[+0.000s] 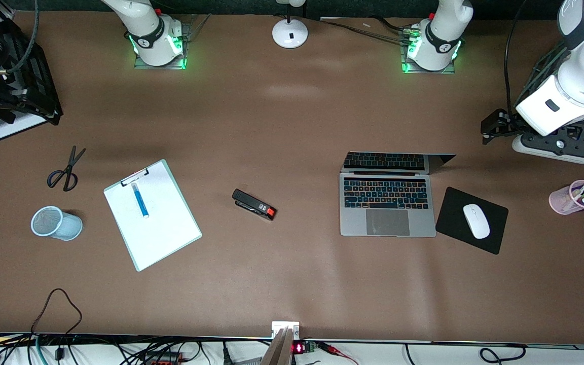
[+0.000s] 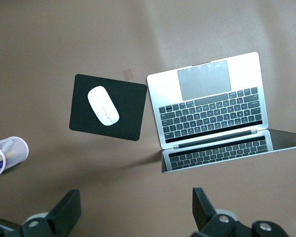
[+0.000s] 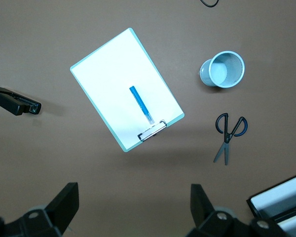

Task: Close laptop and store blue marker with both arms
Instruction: 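Reach the right gripper down to the blue marker on the clipboard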

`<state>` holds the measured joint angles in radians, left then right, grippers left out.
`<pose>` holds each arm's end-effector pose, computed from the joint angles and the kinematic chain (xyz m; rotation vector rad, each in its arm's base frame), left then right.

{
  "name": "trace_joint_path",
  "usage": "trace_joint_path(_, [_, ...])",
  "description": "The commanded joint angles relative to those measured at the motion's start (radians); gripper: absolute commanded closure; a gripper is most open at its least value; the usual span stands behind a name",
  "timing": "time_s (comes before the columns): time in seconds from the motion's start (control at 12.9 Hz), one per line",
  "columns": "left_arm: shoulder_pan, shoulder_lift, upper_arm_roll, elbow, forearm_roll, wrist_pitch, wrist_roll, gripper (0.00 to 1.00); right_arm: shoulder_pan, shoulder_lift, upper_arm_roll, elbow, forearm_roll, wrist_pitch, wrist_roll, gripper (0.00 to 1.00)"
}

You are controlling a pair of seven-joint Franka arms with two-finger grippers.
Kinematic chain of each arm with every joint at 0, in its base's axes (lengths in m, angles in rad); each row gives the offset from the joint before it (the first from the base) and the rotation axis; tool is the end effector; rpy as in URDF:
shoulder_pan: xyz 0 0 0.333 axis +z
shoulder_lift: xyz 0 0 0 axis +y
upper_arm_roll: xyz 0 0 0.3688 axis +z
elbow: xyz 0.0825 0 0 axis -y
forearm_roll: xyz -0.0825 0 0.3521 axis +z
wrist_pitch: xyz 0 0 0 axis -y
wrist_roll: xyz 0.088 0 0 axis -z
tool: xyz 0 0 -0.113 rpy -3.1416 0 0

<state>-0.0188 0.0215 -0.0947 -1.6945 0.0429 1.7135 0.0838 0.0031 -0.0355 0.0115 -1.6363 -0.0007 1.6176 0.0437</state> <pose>0.5355 -0.0562 0.6175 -3.0851 0.3149 0.0028 0.5136 0.0076 0.6649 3.1405 -0.0457 0.0264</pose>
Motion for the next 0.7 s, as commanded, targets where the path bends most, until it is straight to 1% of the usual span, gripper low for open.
trace_joint_path(0.0, [0.008,0.002,-0.005,0.023,0.015,-0.023,0.017,0.0,-0.002,-0.001,0.001,0.016,-0.001,-0.033,-0.009,0.0])
trace_joint_path(0.15, [0.008,0.003,-0.005,0.023,0.015,-0.023,0.017,0.0,-0.002,0.009,0.002,0.016,0.001,-0.03,-0.008,0.0])
trace_joint_path(0.39, [0.007,0.002,-0.01,0.023,0.015,-0.025,0.002,0.0,0.0,0.074,0.002,0.007,0.004,0.01,-0.048,0.0])
trace_joint_path(0.62, [0.008,0.012,-0.004,0.021,0.012,-0.029,0.004,0.0,0.021,0.138,0.004,-0.08,0.002,0.164,-0.096,0.0])
